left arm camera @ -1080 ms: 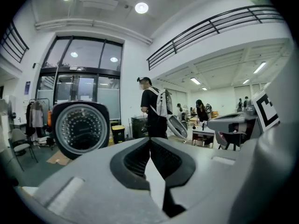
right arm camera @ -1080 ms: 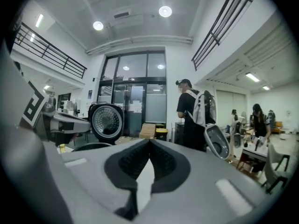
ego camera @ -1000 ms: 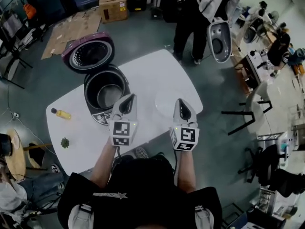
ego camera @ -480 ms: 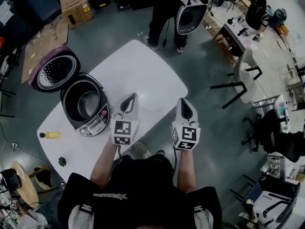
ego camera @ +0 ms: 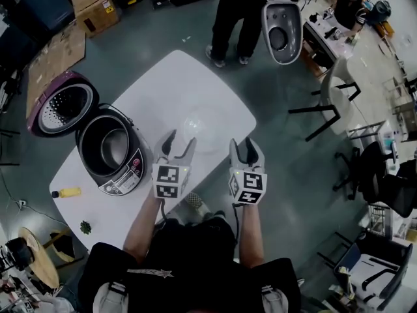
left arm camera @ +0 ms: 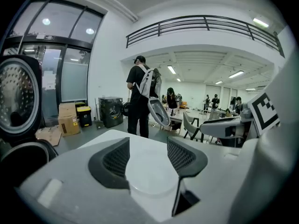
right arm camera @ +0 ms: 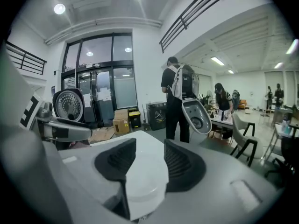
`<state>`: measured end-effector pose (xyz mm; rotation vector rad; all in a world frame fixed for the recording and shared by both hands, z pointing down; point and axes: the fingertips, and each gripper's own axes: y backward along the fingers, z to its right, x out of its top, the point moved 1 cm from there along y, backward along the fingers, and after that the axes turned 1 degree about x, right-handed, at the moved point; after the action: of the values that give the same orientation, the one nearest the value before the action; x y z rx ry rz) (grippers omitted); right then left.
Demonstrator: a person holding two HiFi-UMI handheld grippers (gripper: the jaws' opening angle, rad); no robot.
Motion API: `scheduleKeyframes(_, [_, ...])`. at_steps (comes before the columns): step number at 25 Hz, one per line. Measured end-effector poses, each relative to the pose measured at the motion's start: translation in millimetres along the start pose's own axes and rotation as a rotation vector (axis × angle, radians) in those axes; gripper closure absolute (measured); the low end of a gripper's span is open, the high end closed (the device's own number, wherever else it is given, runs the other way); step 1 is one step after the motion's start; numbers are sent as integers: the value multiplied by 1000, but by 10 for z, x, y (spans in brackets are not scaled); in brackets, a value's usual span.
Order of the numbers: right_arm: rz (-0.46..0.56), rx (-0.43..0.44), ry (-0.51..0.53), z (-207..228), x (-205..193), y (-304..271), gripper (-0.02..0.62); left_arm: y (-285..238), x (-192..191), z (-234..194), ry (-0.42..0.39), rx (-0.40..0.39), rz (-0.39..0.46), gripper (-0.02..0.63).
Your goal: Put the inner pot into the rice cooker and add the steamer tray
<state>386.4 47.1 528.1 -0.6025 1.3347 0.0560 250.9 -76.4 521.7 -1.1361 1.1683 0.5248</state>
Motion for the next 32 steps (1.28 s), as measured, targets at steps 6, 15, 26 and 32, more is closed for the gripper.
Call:
scheduleKeyframes(6, [-78, -15, -28, 55, -470, -240, 407, -300, -504, -49, 25, -21, -107, 360])
scheduleKeyframes(15, [-164, -35, -90, 157, -1078, -596, 407, -724, -1079, -234, 18, -15, -211, 360])
scheduleKeyframes(26, [-233, -49, -140, 197, -1634, -987, 407, -1086, -1614, -419, 31, 2, -293, 360])
scheduleKeyframes(32, [-239, -31, -148, 187, -1767, -1059, 407, -1165, -1844, -481, 51, 0, -321, 367])
